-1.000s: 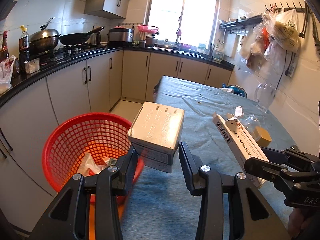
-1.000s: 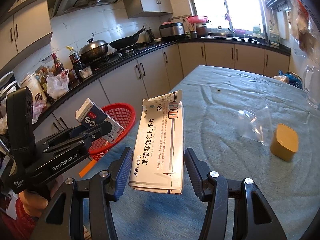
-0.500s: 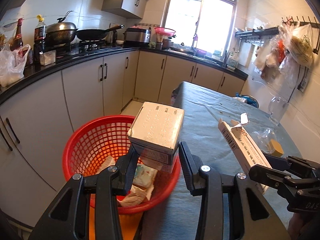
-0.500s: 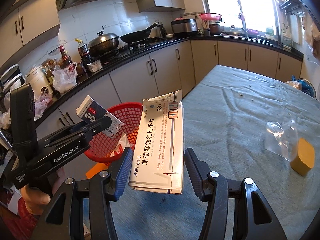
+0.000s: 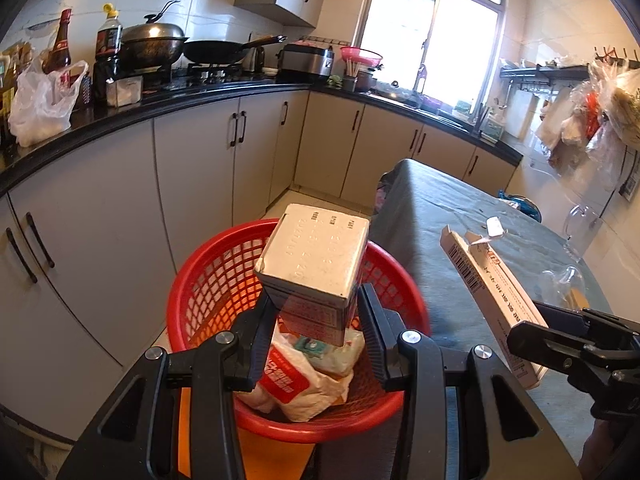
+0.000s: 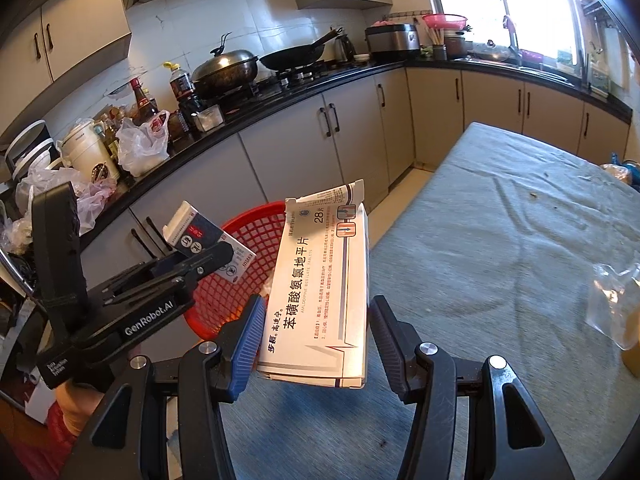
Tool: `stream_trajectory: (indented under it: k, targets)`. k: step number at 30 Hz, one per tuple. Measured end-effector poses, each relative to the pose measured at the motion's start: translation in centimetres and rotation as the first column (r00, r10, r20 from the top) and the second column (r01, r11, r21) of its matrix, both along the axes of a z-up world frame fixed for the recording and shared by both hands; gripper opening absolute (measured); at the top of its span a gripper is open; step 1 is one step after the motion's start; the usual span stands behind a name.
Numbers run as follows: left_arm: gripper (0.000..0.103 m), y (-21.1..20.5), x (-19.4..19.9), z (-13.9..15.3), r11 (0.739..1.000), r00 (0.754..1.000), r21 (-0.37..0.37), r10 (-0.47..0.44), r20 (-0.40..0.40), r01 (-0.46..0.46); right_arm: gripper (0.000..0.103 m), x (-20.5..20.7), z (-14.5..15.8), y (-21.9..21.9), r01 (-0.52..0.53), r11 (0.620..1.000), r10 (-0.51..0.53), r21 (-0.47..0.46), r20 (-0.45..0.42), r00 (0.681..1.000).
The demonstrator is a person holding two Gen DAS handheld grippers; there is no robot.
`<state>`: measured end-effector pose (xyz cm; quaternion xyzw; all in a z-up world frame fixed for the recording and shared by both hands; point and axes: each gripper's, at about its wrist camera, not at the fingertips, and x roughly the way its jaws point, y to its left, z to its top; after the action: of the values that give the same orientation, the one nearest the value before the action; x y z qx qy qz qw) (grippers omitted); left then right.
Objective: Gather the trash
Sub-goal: 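Carry the white box stack and medicine box over the red basket with both tools, then open both tools to drop the white box and medicine box into the basket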
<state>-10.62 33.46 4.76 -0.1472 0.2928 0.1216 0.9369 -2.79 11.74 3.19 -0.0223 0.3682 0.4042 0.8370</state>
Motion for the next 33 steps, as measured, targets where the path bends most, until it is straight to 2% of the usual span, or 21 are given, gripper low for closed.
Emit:
stream_trajectory:
  k: [12,33]
  targets:
    - [0.04,2.0,0.0,-1.4,1.0,0.999,-0.015,0.027,-0.027,-0.027,0.058,1.1,-0.2,3.5,-0.033,0.999,0.034,0.008,-0.039,0.999]
    - [0.04,3.2,0.6,-2.7,0.999,0.998,-0.034,0.02,-0.053,-0.022,0.058,3.3,-2.1,6.2,-0.033,0.999,0.034,0.007,-0.128,0.991]
